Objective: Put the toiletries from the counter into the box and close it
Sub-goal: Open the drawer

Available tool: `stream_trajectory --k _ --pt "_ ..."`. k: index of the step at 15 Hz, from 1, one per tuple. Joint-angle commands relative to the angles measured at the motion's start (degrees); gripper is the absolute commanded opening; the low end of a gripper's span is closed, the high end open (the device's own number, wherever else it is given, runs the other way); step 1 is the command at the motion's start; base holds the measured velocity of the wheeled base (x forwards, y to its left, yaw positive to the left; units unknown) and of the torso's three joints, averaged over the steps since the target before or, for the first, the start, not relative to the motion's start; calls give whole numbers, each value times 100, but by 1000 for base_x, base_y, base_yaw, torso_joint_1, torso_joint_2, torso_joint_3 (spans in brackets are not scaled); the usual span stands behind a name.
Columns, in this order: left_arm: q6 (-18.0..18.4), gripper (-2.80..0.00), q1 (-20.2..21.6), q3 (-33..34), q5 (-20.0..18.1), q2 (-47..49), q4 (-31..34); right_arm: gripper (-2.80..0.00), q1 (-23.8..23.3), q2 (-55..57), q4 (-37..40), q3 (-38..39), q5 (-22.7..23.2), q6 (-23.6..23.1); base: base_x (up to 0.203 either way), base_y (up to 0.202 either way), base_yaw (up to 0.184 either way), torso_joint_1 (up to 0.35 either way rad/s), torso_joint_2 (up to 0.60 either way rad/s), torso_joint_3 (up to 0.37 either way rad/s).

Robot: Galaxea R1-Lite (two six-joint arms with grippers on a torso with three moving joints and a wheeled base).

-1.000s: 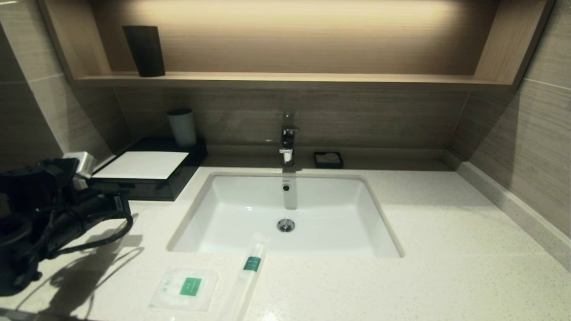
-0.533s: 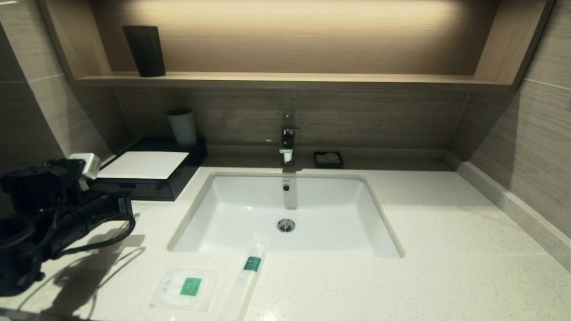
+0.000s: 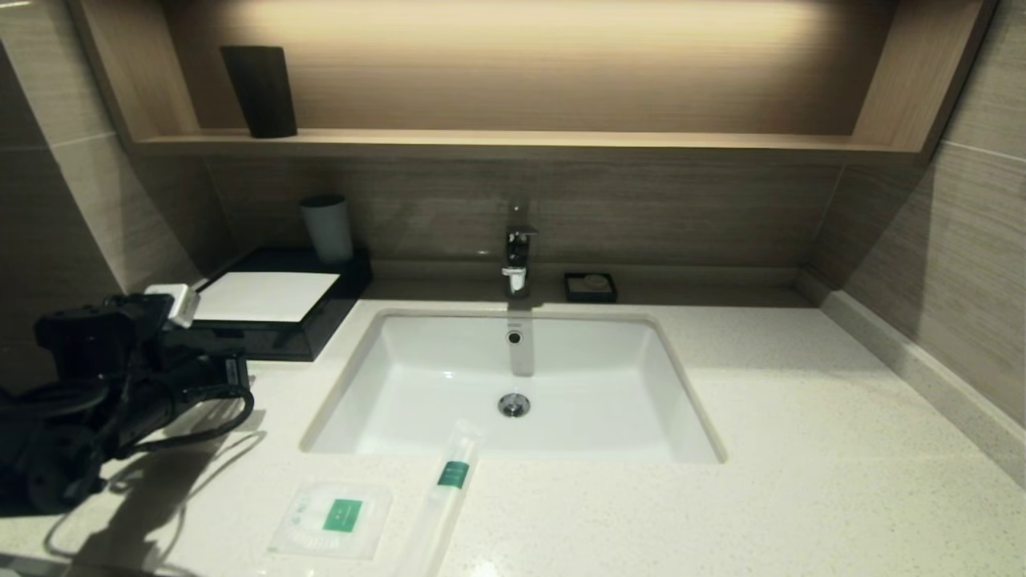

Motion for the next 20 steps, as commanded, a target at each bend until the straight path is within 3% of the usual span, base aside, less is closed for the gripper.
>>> stream_trajectory --k 1,20 --pt "3 -280 10 -59 -2 144 -36 -280 0 -2 0 0 0 -2 0 0 0 0 0 0" --pt "-6 -280 28 -577 376 336 -45 -280 0 -9 0 0 0 0 0 0 0 0 0 0"
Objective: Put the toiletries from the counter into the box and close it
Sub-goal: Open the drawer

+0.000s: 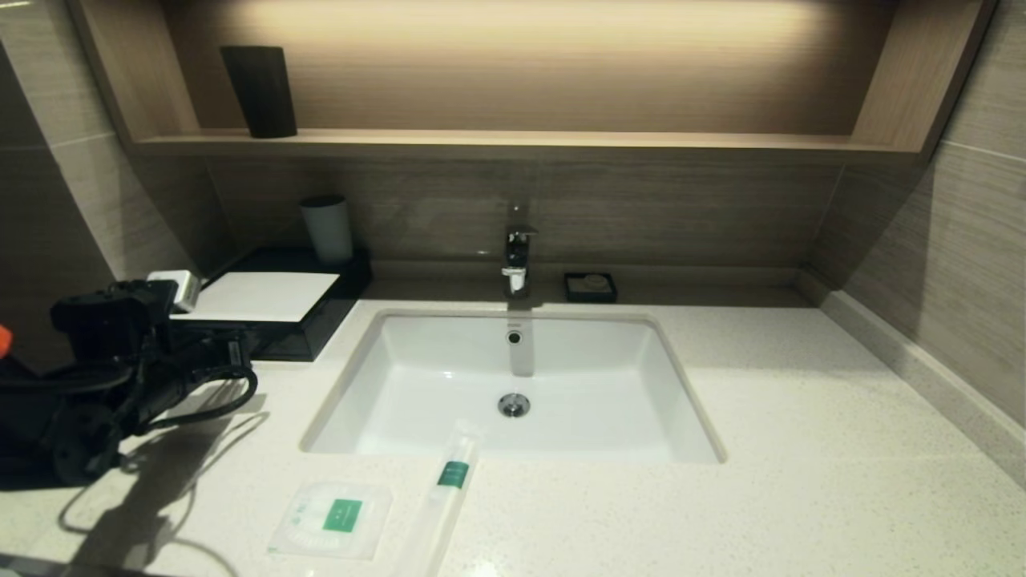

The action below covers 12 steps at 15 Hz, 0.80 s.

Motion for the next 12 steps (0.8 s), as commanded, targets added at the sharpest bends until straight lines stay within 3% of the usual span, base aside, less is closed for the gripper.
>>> stream_trajectory --k 1,12 --pt "-10 -280 11 -18 -1 14 -34 -280 0 -9 -2 0 0 -8 0 0 0 0 0 0" --pt "-1 -280 274 -88 -71 267 -359 -280 0 -9 -2 0 0 0 0 0 0 0 0 0"
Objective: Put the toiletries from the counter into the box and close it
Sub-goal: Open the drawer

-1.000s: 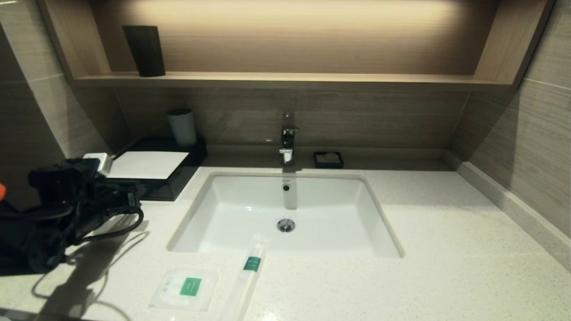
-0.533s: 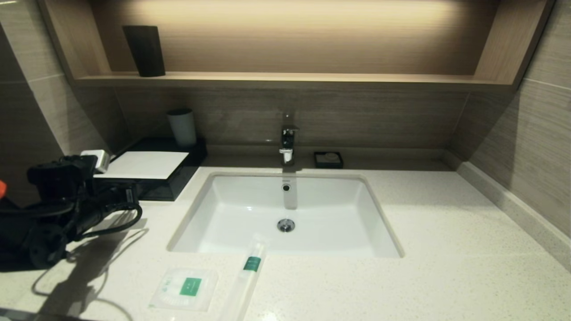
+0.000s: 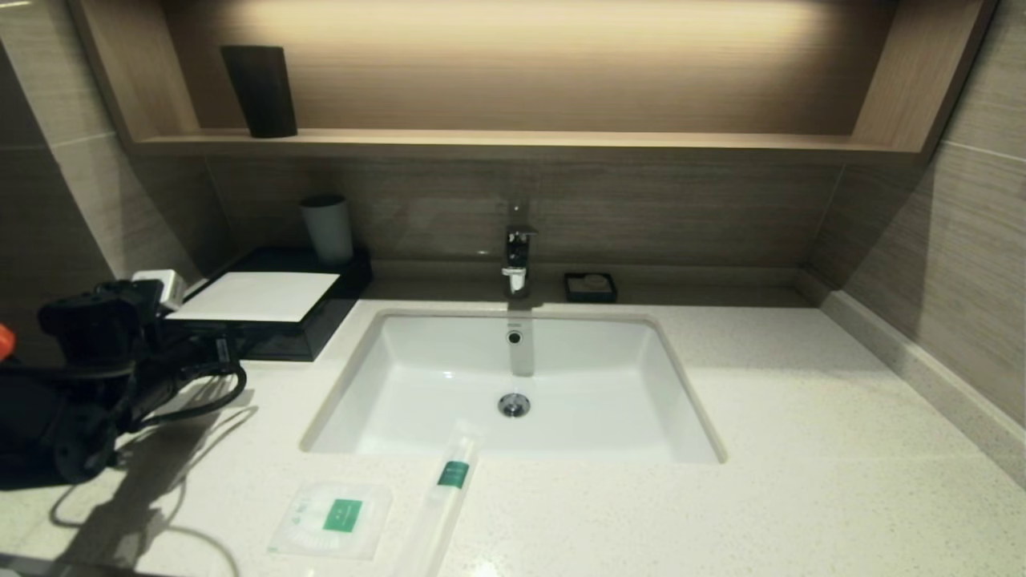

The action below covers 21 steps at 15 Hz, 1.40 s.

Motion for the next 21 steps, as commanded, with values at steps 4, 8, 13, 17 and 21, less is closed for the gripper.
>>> stream_trajectory --k 4,8,13,17,21 --pt "3 -280 10 6 -11 32 -41 -280 0 -9 -2 0 0 -9 0 0 0 0 0 0" --pt "3 -280 1 -2 -12 108 -58 -280 8 -9 -2 0 0 -2 0 0 0 0 0 0" --pt "3 -280 1 -48 -20 172 -131 -280 0 -9 -2 0 0 -2 0 0 0 0 0 0" --pt "-6 -280 1 -108 -20 182 -129 -280 0 -9 -2 0 0 -2 0 0 0 0 0 0" --pt "-15 -280 -12 -108 -29 182 -135 -280 0 -9 -2 0 0 -2 0 0 0 0 0 0"
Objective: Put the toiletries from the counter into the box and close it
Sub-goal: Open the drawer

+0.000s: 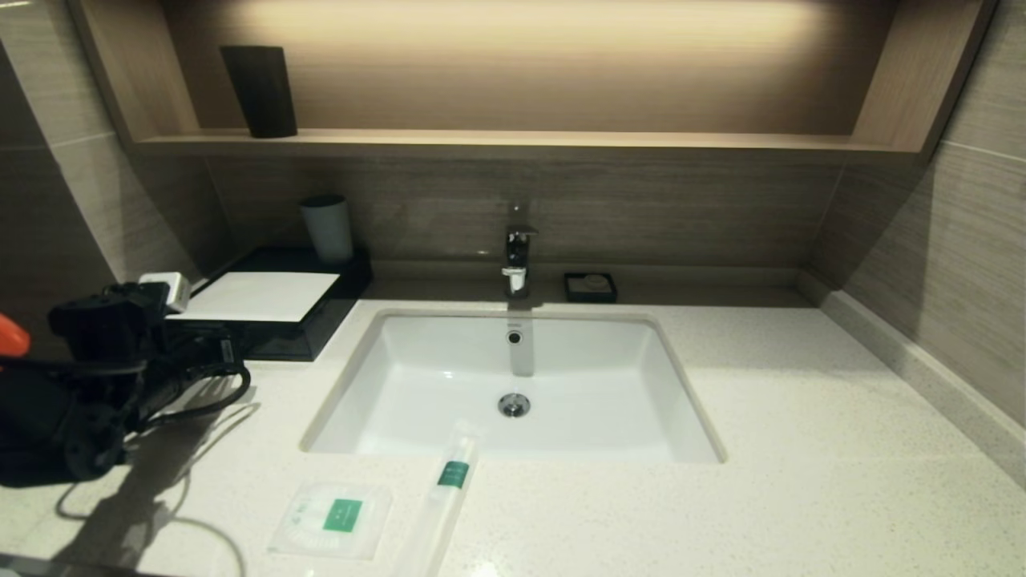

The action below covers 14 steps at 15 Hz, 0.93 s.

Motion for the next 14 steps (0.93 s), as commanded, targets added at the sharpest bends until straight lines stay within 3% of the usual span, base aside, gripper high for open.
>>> stream_trajectory --k 1,14 --pt "2 -280 -8 -8 -4 8 -53 -280 1 -9 7 0 0 -8 0 0 0 0 0 0" --pt "-24 -280 -60 -48 -4 193 -317 -280 7 -9 0 0 0 -1 0 0 0 0 0 0"
